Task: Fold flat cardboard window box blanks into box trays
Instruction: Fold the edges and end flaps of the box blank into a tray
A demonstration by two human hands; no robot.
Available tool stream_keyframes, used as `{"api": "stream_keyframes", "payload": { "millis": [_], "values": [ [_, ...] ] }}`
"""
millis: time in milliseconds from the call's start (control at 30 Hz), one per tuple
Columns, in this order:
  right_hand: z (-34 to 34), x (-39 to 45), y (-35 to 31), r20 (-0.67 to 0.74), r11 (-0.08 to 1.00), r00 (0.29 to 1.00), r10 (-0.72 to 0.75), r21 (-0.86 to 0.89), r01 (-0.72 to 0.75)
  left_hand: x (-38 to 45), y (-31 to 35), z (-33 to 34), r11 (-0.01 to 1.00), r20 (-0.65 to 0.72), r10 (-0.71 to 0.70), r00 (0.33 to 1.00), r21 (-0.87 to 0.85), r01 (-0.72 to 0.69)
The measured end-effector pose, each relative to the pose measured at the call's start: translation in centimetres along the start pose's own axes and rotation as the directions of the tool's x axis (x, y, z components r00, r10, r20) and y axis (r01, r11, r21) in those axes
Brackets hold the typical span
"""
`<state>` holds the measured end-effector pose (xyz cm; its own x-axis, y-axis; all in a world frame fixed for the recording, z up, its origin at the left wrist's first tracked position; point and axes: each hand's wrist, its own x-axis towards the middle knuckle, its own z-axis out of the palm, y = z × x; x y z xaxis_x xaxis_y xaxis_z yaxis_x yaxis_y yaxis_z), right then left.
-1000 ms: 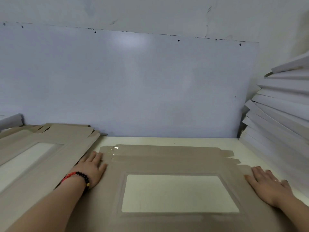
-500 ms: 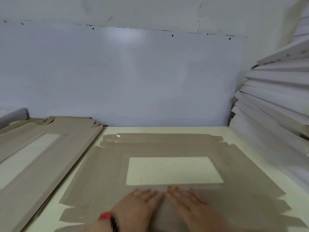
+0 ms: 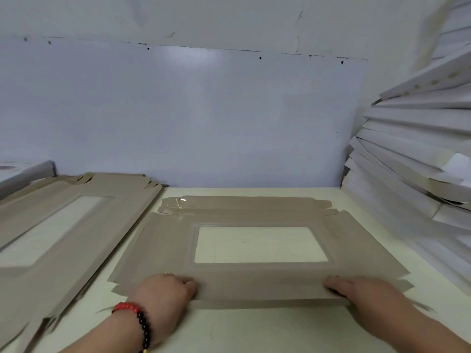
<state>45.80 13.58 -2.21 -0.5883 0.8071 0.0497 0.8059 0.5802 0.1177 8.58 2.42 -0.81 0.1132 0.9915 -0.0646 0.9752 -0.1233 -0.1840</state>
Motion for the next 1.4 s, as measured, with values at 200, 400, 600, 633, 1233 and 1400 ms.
{"api": "stream_keyframes", "payload": {
  "millis": [200,400,600,633,1233,1400],
  "values": [
    [-0.2,0.6,1.1,0.050,0.999,0.998,0.041,-0.034,-0.039,0.6,-2.3,-0.8,0.995,0.048,-0.052,0.997,-0.078,0.056],
    [-2.7,2.8,2.7,0.184,0.976,0.982,0.040,0.202,-0.077,3.5,-4.4,-3.2,0.955,0.265,-0.052,0.963,-0.268,0.125],
    [-3.5,6.4,3.1,0.262,0.990,0.965,0.022,0.131,-0.058,6.4,-4.3,-3.9,0.950,0.323,-0.121,0.939,-0.237,0.204],
    [-3.2,6.7,3.0,0.273,0.990,0.962,0.032,0.126,-0.068,6.7,-4.2,-3.7,0.952,0.320,-0.131,0.938,-0.224,0.209],
    [2.5,8.4,-1.3,-0.326,0.993,0.940,0.097,-0.037,-0.116,6.3,-0.6,1.8,0.903,-0.034,-0.390,0.920,-0.208,0.376],
    [1.9,9.0,-5.9,-0.528,0.991,0.849,0.023,0.122,0.049,7.4,3.1,1.8,0.955,-0.328,-0.173,0.929,-0.285,0.077]
  ]
}}
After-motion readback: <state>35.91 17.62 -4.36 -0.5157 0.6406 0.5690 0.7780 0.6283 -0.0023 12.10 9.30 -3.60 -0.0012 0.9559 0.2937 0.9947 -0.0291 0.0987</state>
